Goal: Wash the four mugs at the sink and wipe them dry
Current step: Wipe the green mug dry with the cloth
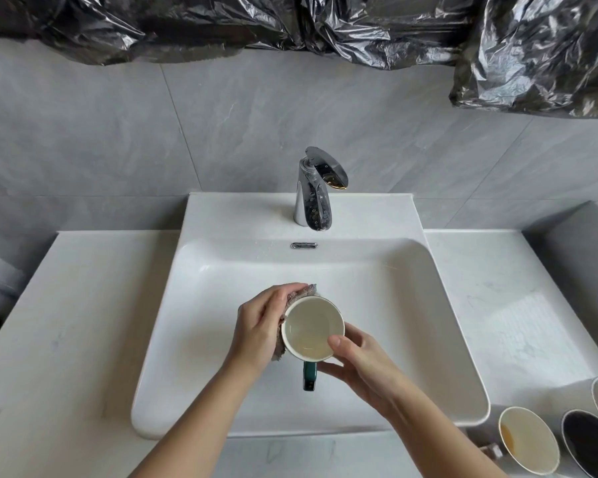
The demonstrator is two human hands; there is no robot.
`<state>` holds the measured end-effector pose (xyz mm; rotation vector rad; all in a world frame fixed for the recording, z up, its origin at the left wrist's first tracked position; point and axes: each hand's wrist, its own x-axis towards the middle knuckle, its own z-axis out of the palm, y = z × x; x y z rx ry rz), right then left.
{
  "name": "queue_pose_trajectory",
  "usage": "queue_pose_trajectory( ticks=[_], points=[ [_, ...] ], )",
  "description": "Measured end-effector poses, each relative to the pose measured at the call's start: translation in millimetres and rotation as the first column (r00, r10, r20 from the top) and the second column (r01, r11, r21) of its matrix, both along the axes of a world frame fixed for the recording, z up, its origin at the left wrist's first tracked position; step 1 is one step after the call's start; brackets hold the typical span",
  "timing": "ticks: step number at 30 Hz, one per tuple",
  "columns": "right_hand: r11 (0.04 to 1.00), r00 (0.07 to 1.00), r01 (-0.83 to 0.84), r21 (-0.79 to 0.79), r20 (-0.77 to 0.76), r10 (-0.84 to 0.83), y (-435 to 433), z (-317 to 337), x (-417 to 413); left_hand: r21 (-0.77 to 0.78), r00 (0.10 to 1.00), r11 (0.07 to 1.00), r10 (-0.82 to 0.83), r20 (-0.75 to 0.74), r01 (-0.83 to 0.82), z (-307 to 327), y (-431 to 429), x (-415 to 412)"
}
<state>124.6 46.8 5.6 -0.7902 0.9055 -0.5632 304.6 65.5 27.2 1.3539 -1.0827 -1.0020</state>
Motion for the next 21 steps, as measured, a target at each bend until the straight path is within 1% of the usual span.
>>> queue_pose_trajectory(
  ticks=[5, 6, 8, 10, 11, 12, 14, 16, 18, 21],
  points=[
    [0.998, 0.999, -0.045, -0.042, 0.018, 0.046, 2.4, 2.0, 1.1, 0.114, 1.000, 0.993, -0.017, -0.002, 0.017, 1.8, -7.1, 8.2],
    [0.998, 0.999, -0.048, -0.041, 0.021, 0.049, 2.0, 3.4, 1.7, 0.098, 1.000, 0.995, -0.023, 0.011, 0.021, 1.9, -8.1, 10.1],
    [0.998, 0.999, -0.049, -0.038, 0.007, 0.050, -1.8, 2.1, 1.8, 0.009, 0.997, 0.998, -0.063, 0.046, 0.063, 5.2, -9.2, 11.1],
    [0.998, 0.998, -0.059, -0.031, -0.021, 0.058, -6.7, 0.0, 1.3, -0.084, 0.984, 0.984, -0.146, 0.104, 0.155, 9.4, -10.1, 12.1],
    [0.997, 0.997, -0.067, -0.032, -0.037, 0.066, -8.7, -1.0, 0.0, -0.088, 0.975, 0.976, -0.185, 0.124, 0.197, 10.9, -11.3, 13.1],
    [0.996, 0.996, -0.080, -0.040, -0.052, 0.078, -10.5, -1.2, -1.5, -0.055, 0.967, 0.973, -0.216, 0.134, 0.225, 10.6, -13.3, 15.4],
    [0.988, 0.988, -0.132, -0.073, -0.087, 0.126, -12.9, 1.8, -4.5, 0.072, 0.945, 0.954, -0.299, 0.129, 0.292, 8.4, -18.1, 23.0],
    [0.971, 0.972, -0.208, -0.115, -0.137, 0.192, -16.4, 4.9, -8.4, 0.201, 0.900, 0.896, -0.421, 0.109, 0.395, 4.0, -21.6, 30.0],
    [0.947, 0.946, -0.288, -0.140, -0.195, 0.258, -22.9, 9.7, -12.2, 0.279, 0.853, 0.834, -0.515, 0.083, 0.476, 3.1, -22.6, 35.5],
    [0.905, 0.899, -0.394, -0.157, -0.268, 0.345, -32.9, 18.4, -14.2, 0.362, 0.819, 0.766, -0.574, 0.015, 0.531, 4.8, -22.0, 41.6]
  ],
)
